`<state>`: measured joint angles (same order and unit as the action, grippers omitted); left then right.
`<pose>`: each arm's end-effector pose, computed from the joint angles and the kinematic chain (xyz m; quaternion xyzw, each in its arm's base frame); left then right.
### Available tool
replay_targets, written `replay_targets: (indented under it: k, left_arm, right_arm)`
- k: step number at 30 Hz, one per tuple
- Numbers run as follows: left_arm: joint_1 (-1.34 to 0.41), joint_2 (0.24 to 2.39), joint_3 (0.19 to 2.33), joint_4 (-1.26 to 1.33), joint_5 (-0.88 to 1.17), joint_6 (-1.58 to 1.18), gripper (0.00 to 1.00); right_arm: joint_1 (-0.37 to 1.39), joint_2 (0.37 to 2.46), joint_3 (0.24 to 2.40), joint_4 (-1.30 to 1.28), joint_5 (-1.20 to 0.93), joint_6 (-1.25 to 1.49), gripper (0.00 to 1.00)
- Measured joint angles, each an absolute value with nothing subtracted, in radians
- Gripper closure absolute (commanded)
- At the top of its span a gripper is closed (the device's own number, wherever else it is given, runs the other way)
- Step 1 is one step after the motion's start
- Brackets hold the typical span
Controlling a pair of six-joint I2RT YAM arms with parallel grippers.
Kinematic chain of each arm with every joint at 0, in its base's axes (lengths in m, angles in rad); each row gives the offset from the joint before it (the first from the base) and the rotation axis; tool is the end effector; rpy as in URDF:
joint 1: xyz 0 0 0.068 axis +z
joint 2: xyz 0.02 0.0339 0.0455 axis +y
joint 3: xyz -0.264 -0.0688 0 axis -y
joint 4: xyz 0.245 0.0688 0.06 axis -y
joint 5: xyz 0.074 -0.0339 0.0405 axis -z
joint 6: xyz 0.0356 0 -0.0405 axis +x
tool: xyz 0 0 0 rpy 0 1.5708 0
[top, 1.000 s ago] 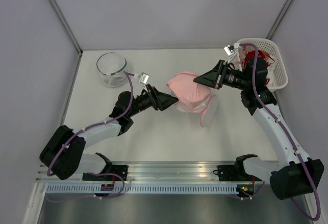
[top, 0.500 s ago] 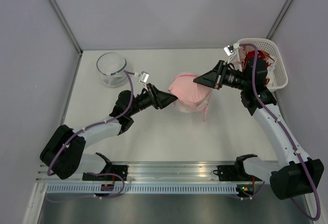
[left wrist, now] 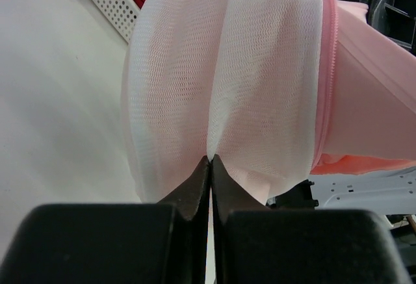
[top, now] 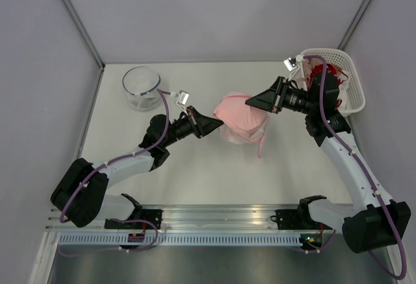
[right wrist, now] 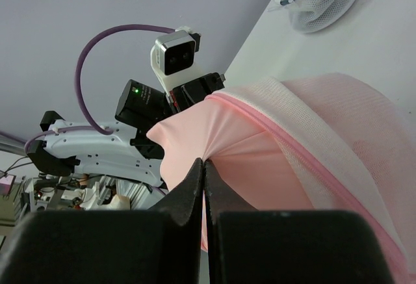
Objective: Unzip the laundry bag and remove the bra
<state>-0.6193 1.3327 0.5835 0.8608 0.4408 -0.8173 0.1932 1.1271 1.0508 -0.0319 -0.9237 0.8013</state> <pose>0.2221 -0.1769 0.2590 0.0979 0.6634 -0.5884 0.4518 0.2403 0.0760 0.3828 -0.0845 0.7249 0.5767 0.3673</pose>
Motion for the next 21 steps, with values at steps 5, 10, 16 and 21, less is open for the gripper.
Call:
replay_targets:
  k: [5, 10, 16, 21]
  left_arm:
    - [-0.619, 1.332, 0.583, 0.846, 0.428, -0.816, 0.98]
    - [-0.617, 1.332, 0.577, 0.816, 0.400, -0.802, 0.98]
    - [-0.588, 1.330, 0.505, 0.806, 0.393, -0.790, 0.98]
    - [-0.572, 1.335, 0.451, 0.801, 0.393, -0.790, 0.98]
  right_arm:
    - [0.193, 1.127, 1.051, -0.033, -0.924, 0.797, 0.99]
    - [0.192, 1.127, 1.051, -0.033, -0.924, 0.796, 1.00]
    - [0.177, 1.127, 1.051, -0.035, -0.924, 0.797, 1.00]
    - [0.153, 1.119, 1.051, -0.013, -0.925, 0.820, 1.00]
